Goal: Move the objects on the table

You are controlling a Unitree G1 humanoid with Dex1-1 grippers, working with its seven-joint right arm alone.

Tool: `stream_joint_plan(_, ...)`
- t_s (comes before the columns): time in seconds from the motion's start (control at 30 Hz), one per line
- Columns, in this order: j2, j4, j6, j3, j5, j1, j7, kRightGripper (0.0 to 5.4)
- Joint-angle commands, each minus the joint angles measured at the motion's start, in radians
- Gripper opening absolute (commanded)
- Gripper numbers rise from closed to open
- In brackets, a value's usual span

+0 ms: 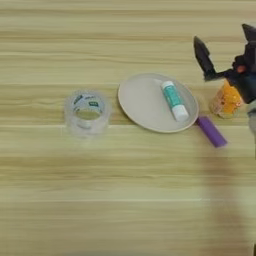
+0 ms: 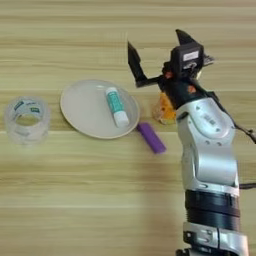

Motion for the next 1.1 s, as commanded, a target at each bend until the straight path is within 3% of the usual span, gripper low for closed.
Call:
stream_joint_plan(0.03, -0.006, -0.036, -0.014, 0.034, -0.021, -0.037, 0.012, 5.37)
stream_joint_plan(0.5, 0.014, 0.213, -0.024, 0.087, -0.115, -0.046, 0.012, 5.37)
stream_joint_plan(1.1, 0.040, 0.425, 0.034, 0.125, -0.126, -0.100, 0.046, 5.37)
